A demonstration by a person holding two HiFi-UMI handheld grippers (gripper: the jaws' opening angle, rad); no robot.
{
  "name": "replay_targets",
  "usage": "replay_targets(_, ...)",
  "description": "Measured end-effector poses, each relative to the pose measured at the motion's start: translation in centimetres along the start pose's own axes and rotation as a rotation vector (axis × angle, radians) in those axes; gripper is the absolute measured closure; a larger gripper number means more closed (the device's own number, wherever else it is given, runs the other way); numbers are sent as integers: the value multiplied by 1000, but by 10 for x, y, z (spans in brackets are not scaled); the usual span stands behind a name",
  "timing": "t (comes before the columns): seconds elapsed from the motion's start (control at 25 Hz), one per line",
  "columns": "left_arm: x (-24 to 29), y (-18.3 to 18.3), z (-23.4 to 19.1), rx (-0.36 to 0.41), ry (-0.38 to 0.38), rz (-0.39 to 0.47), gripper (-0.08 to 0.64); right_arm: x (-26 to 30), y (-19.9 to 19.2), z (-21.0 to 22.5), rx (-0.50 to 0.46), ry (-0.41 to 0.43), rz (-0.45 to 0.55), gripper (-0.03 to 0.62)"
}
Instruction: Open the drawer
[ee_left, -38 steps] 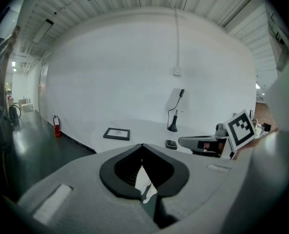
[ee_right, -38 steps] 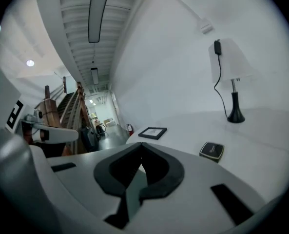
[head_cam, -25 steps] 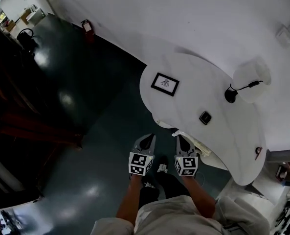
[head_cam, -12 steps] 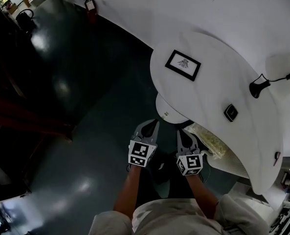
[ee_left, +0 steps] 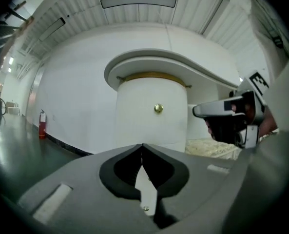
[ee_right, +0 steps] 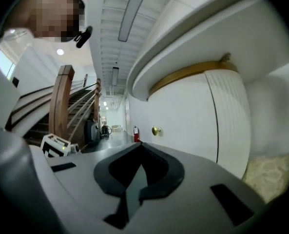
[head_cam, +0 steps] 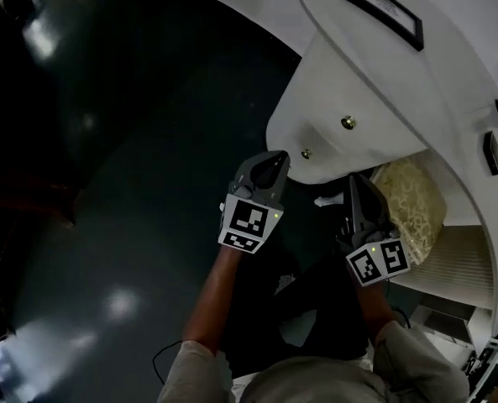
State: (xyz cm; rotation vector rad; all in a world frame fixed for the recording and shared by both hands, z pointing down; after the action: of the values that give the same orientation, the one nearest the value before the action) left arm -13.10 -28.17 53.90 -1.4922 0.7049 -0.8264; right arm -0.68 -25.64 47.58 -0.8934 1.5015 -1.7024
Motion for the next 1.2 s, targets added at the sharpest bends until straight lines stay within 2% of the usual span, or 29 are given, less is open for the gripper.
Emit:
replay_targets(0.08,6,-22,3,30,-10,-5,551,0,-14,14,76,-40,29,577)
replay_targets(0.28,22,-36,29,89,-58,-21,551,-6,-16,56,55,-177,108,577)
replay_targets(0.36,28,-29,32,57,-59,-20,551,-1,-5,70,76,-212,107,577)
replay_targets(0.44,34,-19,31,19,-44,-27,551,5,7,72,61,-180,84,577)
replay_targets(0.56,44,-16,33,40,-10,-29,549,5,9,70,-42,-123,47,577)
replay_targets(0.68,61,-33,37,31,5,-1,549,-4,-3,76,-67,-138,42,577)
replay_targets(0.8,68,-55,43,5,-4,-9,551,-17,-19,70,-94,-142,-2,577)
replay_targets(1.0,68,-64,41,28,-14,-25,549,-12,-25,41,-89,-42,-82,577)
replay_targets(1.08,70,-69,44,26,-19,-33,551,-13,-39,44,-66,-72,-87,577)
replay_targets(1.2,73,-69,47,83,-44,-74,549,-11,-58,52,23,-129,-102,577)
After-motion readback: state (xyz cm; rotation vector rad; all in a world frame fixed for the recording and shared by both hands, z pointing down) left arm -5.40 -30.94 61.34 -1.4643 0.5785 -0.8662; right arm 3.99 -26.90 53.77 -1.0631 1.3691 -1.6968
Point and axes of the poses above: the fingertips, and each gripper's own axes: x forward along the fingers, z to its right, y out of its top, the point moved 1 cm from there along -x, backward along the fingers, and after that the axes turned 6 degrees about -y, right-handed, at the moved point
